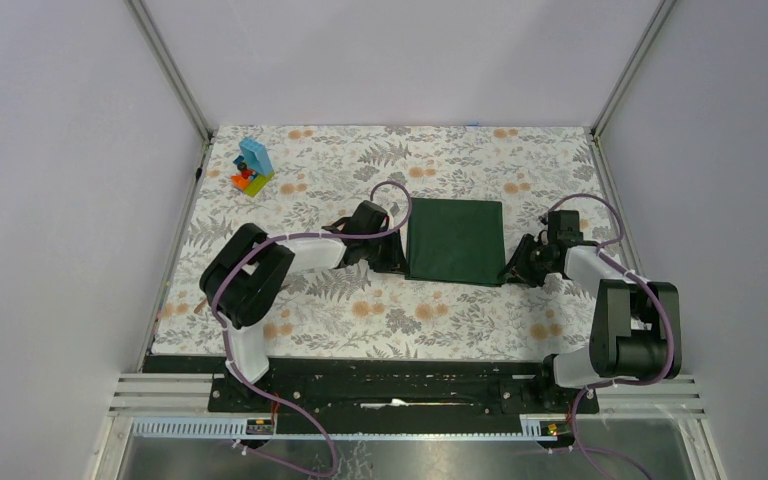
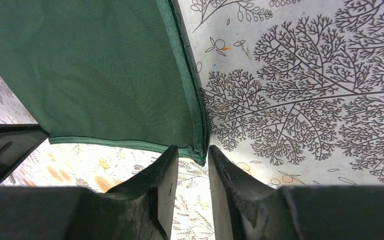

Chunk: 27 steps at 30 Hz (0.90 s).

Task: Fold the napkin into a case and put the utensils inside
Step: Pick up the top corner of the square-folded napkin from the center of the board.

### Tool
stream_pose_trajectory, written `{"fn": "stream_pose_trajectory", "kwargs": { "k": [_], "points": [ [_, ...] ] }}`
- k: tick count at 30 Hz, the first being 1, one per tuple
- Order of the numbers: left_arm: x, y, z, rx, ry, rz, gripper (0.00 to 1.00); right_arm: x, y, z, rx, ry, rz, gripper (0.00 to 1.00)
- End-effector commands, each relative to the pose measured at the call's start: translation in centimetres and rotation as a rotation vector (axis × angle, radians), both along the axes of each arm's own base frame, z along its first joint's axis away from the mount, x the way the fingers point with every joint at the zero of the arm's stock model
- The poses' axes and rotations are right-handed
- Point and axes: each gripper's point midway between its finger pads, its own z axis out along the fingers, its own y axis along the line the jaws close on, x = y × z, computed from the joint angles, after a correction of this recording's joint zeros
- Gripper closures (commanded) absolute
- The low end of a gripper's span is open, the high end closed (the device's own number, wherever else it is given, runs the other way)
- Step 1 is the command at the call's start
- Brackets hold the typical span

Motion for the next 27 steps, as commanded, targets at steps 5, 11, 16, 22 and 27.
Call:
{"fn": "stream_pose_trajectory", "kwargs": {
  "k": [5,11,16,22,27],
  "points": [
    [-2.0,2.2,-2.5,0.096,0.057,0.002,0.81,0.6,0.2,1.1,0.014,-0.048,0.02,0.66],
    [-2.1,2.1,-2.4,0.089,0.059,0.001,0.84,0.6,0.6,0.7,0.037,-0.041,0.028,0.69],
    [-2.2,2.1,-2.4,0.087,0.06,0.0,0.84,0.7,0.6,0.5,0.041,-0.038,0.028,0.69],
    [-2.3,2.2,-2.4,0.086,0.06,0.0,0.85,1.0,0.8,0.9,0.05,-0.055,0.031,0.69],
    [-2.4,2.1,-2.4,0.085,0.063,-0.002,0.86,1.1,0.4,2.1,0.025,-0.082,0.028,0.69]
  ]
}}
